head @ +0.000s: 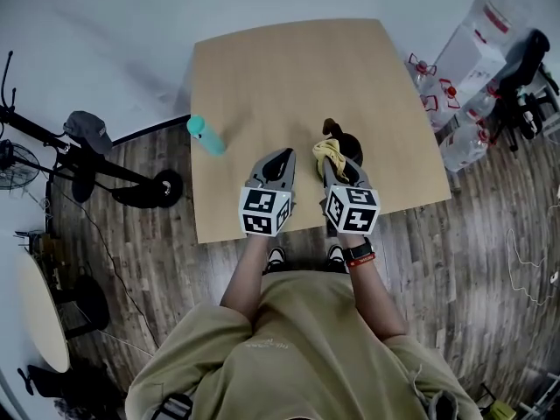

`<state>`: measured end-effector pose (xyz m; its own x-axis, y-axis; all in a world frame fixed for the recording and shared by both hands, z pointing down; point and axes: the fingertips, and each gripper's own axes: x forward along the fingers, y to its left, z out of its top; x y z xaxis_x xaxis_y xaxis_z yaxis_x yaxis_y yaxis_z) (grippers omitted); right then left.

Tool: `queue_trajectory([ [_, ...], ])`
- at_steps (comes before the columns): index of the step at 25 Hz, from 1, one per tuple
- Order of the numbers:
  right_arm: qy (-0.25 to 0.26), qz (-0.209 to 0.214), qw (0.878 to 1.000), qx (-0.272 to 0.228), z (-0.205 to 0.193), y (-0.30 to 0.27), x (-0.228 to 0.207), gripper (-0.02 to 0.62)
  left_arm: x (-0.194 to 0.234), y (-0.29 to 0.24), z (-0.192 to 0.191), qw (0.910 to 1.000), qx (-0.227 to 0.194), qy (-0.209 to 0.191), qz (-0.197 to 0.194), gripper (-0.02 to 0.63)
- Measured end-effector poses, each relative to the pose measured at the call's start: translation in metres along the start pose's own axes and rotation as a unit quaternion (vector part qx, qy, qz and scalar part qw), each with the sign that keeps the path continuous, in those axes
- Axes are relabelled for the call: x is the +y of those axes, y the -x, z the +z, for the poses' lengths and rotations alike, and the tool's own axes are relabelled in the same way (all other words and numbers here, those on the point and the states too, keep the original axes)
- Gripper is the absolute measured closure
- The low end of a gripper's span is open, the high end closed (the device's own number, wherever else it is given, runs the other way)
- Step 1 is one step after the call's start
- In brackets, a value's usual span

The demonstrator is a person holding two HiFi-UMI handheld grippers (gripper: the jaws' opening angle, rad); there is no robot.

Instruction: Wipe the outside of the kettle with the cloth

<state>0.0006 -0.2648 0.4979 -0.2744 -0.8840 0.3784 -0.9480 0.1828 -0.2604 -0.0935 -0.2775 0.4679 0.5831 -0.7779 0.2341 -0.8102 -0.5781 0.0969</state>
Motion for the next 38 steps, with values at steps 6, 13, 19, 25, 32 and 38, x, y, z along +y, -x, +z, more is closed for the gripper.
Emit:
queue_trajectory([
  [6,-0.007,-0.031,0.999,0.013,-0.019,-0.038,0.012,0.477,0.026,0.001,-0.003,1.0000,0.001,-0.001,-0.007,0.581],
  [13,0.000,-0.060,0.998,0.021,-0.036,-0.076,0.025,0.476,0.050,0.007,-0.011,0.9998,0.009,-0.004,-0.018,0.581],
  [19,-0.026,-0.096,0.995,0.029,-0.049,-0.099,0.023,0.474,0.067,0.009,-0.019,0.9998,0.013,0.004,-0.015,0.581],
  [25,-0.035,-0.149,0.987,0.051,-0.064,-0.102,0.008,0.474,0.067,0.009,-0.024,0.9996,0.017,0.006,-0.024,0.581],
  [32,-0.067,-0.162,0.983,0.053,-0.069,-0.100,0.001,0.474,0.061,0.010,-0.026,0.9994,0.020,0.005,-0.028,0.581],
  [38,-0.112,-0.156,0.980,0.058,-0.076,-0.092,-0.006,0.474,0.056,0.007,-0.028,0.9993,0.025,0.005,-0.026,0.581],
])
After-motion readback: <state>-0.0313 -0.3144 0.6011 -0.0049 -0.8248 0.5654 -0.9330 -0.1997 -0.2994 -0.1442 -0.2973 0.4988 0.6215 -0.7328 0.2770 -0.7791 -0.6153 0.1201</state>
